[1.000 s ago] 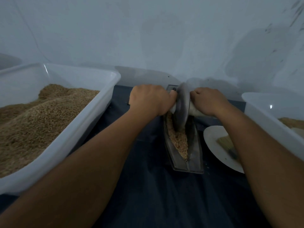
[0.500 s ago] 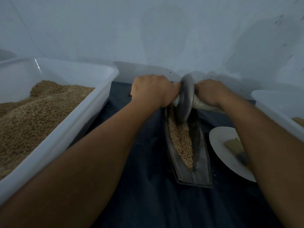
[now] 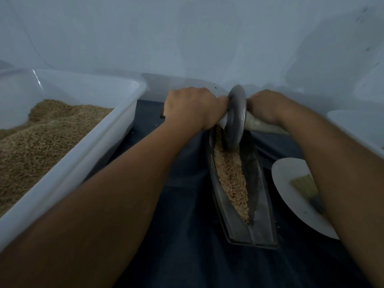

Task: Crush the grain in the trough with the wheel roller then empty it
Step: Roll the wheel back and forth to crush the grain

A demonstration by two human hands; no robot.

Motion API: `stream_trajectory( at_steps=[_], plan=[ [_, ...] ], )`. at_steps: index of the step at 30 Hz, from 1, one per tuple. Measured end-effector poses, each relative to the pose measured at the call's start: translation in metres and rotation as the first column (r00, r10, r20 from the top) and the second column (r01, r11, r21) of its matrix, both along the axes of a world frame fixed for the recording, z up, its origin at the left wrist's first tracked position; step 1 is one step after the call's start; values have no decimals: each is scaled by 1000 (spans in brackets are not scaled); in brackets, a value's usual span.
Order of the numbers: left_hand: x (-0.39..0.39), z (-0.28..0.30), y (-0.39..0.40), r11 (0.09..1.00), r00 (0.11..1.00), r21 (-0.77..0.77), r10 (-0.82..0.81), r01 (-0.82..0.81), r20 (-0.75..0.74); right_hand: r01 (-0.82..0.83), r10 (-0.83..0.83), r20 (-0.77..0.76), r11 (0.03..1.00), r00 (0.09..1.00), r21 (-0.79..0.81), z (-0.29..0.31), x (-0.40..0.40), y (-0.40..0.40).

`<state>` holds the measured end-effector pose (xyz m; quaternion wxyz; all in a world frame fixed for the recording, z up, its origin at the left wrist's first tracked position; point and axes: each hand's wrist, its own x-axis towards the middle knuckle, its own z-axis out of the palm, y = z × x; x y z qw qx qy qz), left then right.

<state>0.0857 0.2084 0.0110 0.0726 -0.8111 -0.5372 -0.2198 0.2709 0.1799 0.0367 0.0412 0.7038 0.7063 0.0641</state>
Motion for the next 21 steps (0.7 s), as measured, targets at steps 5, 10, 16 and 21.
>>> stream_trajectory(
  at_steps=[5, 10, 16, 21],
  plan=[
    [5, 3, -5, 999, 999, 46, 12, -11, -30, 48, -45, -120, 999, 992, 19, -4, 2, -5],
    [8, 8, -16, 998, 993, 58, 32, -25, -114, 50, -43, -241, 998, 970, 23, -10, 2, -17],
    [0, 3, -18, 998, 994, 49, -28, 33, -105, 100, -102, -198, 995, 975, -21, -13, -1, -26],
    [-1, 2, -19, 998, 993, 30, -60, 63, -104, 217, -215, -256, 976, 942, -22, -17, -5, -36]
  ],
)
